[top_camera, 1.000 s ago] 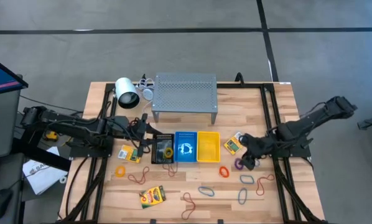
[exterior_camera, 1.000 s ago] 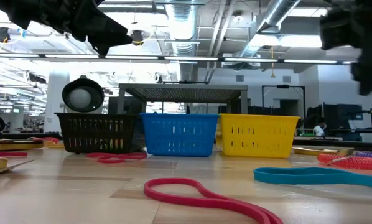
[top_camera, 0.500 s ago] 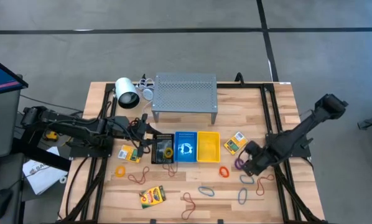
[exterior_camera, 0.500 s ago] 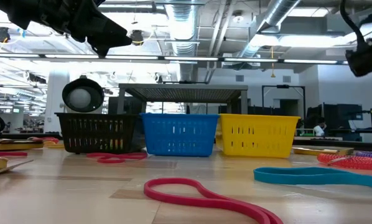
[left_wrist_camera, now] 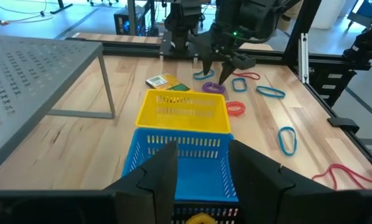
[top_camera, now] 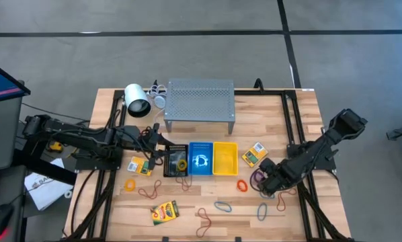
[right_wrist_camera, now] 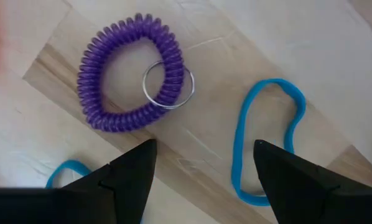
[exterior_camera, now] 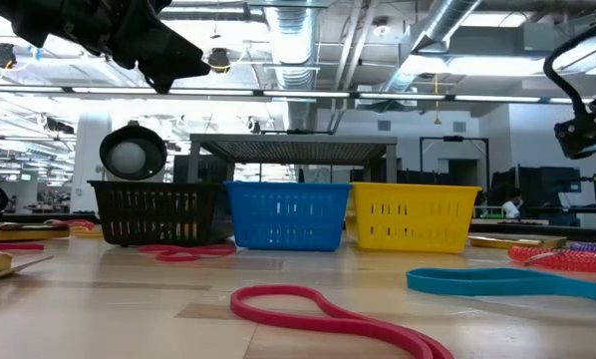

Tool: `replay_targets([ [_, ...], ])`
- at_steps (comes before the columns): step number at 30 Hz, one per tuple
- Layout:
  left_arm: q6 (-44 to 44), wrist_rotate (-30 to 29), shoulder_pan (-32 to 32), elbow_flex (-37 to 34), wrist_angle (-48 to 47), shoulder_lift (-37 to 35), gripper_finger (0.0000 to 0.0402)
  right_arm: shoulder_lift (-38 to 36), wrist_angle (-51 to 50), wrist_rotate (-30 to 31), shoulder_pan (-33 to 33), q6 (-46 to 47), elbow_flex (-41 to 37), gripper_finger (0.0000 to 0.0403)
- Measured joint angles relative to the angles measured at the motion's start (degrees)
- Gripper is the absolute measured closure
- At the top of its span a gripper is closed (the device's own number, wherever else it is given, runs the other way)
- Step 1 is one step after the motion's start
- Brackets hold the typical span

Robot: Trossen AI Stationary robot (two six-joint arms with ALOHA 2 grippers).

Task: Pick & Place Office Desk Supplies
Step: Put the blue rubber band into the blue basket

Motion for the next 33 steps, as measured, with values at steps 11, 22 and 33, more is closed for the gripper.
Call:
replay_targets([
  [11,-0.89,0.02,0.0,0.0,-0.65,0.0,0.0264,0.5,0.65,-0.74,0.69,0.49,0.03,0.0138],
  [22,-0.89,0.02,0.0,0.0,-0.65,0.0,0.0264,0.64,1.21,-1.69,1.01,2.15,0.01,0.0167],
  [33,-0.91,0.01,0.0,0.0,-0.65,0.0,0.0264,0.67,2.23,-3.14,1.03,1.91,-0.02,0.0275],
])
